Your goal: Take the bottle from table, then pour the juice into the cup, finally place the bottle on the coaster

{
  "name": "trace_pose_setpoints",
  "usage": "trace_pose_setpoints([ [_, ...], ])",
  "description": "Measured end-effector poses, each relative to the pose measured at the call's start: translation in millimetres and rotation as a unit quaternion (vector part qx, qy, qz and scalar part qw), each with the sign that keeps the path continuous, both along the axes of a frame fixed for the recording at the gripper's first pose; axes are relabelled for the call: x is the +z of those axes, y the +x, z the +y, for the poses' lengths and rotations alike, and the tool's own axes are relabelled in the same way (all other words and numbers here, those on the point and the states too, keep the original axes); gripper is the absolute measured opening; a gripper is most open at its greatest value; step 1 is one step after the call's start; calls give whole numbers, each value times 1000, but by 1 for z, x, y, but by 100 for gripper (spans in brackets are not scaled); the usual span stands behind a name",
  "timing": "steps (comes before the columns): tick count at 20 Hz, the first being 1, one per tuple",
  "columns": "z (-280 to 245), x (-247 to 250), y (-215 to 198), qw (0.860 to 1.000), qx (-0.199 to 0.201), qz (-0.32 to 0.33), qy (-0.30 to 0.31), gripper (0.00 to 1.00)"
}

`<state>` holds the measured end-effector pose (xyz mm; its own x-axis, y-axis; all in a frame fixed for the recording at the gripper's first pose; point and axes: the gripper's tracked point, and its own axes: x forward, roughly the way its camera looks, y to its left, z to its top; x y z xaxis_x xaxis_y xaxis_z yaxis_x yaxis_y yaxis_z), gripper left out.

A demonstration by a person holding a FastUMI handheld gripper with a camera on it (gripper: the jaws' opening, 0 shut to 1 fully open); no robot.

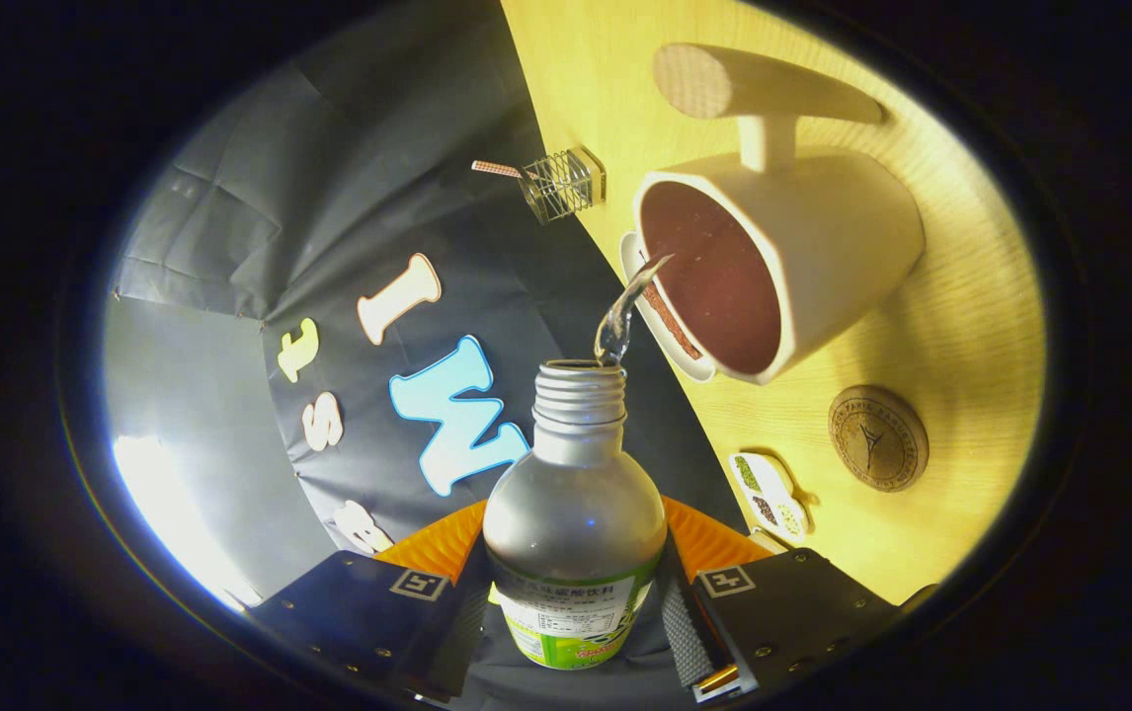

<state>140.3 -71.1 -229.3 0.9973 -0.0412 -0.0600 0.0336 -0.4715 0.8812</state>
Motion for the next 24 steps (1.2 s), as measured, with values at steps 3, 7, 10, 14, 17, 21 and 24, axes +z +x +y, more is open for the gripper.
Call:
trace_pose_setpoints([
  [3, 6, 4, 1, 1000, 2, -2, 10, 77],
  [7, 7, 4, -2, 1000, 1, 3, 14, 77],
  [10, 3, 8, -3, 1000, -4, -2, 19, 77],
  [14, -1, 7, -4, 1000, -10, 0, 24, 77],
  [17, -3, 8, -4, 999, -16, -5, 48, 77],
  [21, 6, 7, -3, 998, -9, -3, 56, 77],
  [24, 6, 11, -2, 998, -14, -7, 66, 77],
])
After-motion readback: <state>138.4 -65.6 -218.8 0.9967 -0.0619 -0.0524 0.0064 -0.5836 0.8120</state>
